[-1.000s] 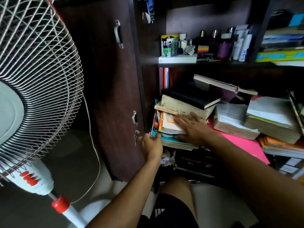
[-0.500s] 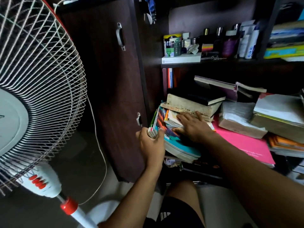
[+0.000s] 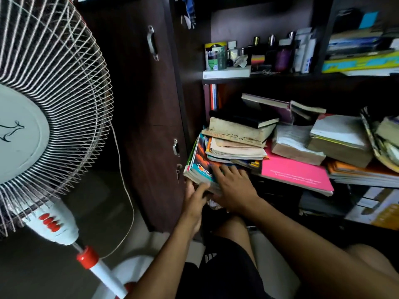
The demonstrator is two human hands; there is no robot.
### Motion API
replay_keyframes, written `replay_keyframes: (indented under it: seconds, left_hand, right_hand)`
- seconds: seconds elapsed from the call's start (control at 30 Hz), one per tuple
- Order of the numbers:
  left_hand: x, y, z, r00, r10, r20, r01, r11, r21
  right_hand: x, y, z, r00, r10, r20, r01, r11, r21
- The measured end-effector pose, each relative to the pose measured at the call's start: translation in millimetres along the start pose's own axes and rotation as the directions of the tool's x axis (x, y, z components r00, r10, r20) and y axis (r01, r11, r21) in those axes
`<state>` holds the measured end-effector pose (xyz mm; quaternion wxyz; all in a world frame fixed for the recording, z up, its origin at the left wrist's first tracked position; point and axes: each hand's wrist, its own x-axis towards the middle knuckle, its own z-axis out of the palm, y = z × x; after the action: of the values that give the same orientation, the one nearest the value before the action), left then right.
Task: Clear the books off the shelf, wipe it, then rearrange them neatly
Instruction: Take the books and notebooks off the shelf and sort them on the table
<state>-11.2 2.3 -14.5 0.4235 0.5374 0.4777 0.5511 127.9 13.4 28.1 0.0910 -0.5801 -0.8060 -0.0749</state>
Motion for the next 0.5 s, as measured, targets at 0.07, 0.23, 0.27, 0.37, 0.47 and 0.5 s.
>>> replay_keyframes:
  seconds: [0.07, 0.23, 0.27, 0.37, 0.47, 0.5]
  left_hand:
    - [-1, -2, -4, 1.000, 0.001, 0.015, -0.001, 1.000, -0.023]
    - [17, -20, -3, 0.995, -0.052, -0.090, 0.040, 0.991, -0.127]
    - [24, -25, 2, 0.994, 0.010, -0.109, -0.018, 0.997, -0.069]
    - [48, -32, 23, 0.978, 0.182, -0.106, -0.166, 0.975, 0.145]
    - [80, -34, 29, 0.980, 0.196, -0.011, -0.189, 0.955, 0.229]
    - [88, -35, 27, 0.984, 0.171, 0.050, -0.178, 0.944, 0.277]
  right_hand:
    - [8, -5, -3, 0.999, 0.033, 0.009, -0.033, 0.999, -0.026]
    - [16, 2, -19, 1.000, 0.013, -0.020, -0.013, 1.000, 0.005]
    - [17, 6, -24, 0.998, 0.005, -0.055, -0.004, 1.000, 0.010]
    - [19, 16, -33, 0.993, 0.003, -0.115, 0.003, 0.999, 0.054]
    - [19, 19, -49, 0.985, 0.016, -0.169, 0.000, 0.996, 0.095]
    - [18, 17, -56, 0.980, 0.003, -0.199, 0.016, 0.995, 0.094]
